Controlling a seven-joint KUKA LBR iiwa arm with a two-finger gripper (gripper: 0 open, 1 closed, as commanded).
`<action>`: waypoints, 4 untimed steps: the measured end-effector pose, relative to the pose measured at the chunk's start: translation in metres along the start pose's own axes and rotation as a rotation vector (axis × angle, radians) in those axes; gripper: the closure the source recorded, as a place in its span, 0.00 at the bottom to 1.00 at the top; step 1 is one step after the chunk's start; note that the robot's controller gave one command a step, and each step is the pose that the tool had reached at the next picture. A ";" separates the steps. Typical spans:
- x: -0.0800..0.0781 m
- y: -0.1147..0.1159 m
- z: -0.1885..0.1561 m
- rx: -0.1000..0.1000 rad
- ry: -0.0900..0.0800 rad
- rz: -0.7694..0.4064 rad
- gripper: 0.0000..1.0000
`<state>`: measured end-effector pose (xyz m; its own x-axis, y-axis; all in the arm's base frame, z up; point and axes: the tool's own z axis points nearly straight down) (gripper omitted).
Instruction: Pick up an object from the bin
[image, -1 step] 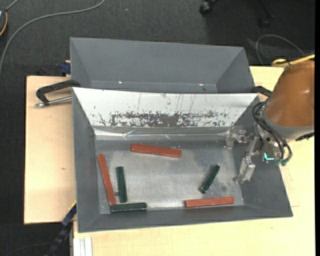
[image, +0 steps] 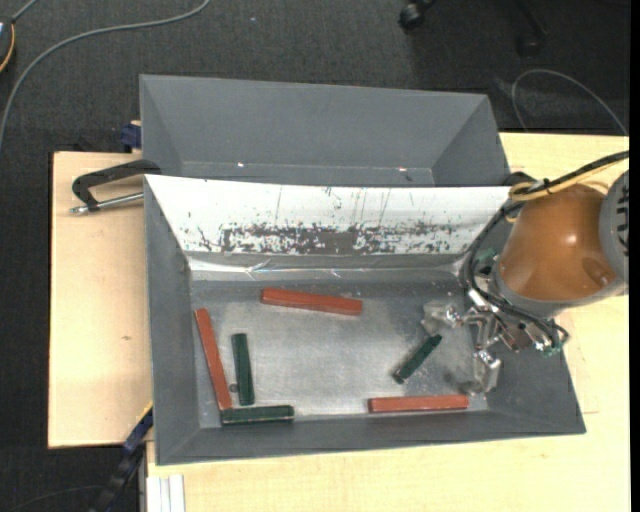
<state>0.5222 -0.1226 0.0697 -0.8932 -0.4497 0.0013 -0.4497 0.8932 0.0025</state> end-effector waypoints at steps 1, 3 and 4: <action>-0.003 0.058 -0.002 0.004 -0.008 -0.104 0.00; -0.006 0.046 -0.176 0.013 -0.012 -0.341 1.00; -0.006 0.049 -0.176 0.007 -0.007 -0.720 1.00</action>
Offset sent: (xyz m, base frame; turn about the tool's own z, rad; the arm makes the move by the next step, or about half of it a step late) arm -0.0255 0.0500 0.0003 -0.0993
